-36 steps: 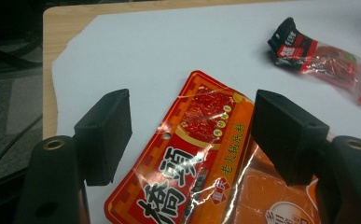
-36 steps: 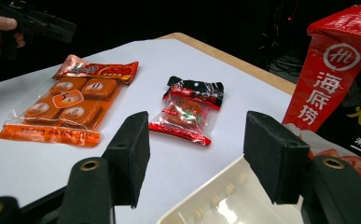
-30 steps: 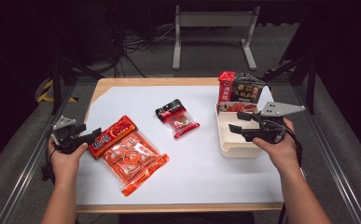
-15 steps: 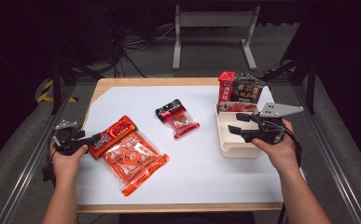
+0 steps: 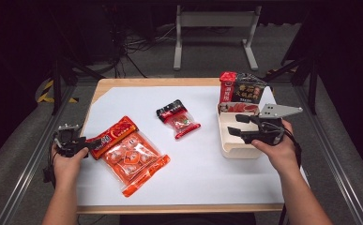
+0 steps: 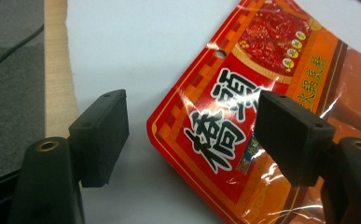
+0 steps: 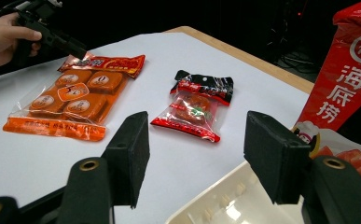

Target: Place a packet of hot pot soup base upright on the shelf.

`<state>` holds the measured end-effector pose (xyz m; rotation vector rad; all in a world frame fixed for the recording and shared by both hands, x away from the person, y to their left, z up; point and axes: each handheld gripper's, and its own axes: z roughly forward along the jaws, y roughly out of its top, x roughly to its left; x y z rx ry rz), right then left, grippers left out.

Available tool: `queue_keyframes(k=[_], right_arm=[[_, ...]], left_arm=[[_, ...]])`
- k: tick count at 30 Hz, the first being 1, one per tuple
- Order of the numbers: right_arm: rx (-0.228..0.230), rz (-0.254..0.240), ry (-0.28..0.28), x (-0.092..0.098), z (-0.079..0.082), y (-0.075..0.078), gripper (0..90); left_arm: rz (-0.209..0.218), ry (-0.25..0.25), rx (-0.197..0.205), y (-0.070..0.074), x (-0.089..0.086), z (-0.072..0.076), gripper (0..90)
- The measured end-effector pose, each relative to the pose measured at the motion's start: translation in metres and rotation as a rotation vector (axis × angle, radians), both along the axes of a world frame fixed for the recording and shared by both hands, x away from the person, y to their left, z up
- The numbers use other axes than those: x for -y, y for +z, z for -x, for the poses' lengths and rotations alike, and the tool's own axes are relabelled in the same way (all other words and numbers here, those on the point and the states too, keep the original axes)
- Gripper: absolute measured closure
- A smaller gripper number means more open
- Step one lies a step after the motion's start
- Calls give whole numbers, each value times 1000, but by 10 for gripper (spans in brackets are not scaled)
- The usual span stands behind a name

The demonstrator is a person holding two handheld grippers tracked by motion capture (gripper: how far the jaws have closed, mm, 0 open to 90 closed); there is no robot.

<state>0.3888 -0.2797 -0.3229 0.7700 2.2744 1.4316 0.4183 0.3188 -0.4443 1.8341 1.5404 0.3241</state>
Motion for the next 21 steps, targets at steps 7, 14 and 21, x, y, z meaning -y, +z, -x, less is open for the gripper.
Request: queue_keyframes(k=[7, 14, 21], right_arm=[[0, 3, 0, 0, 0, 0, 415], [5, 4, -4, 0, 0, -1, 413], [4, 7, -2, -1, -1, -3, 413]], left_arm=[[12, -19, -29, -2, 1, -1, 286], [26, -45, -43, -1, 1, 0, 377], [82, -70, -62, -1, 3, -1, 466]])
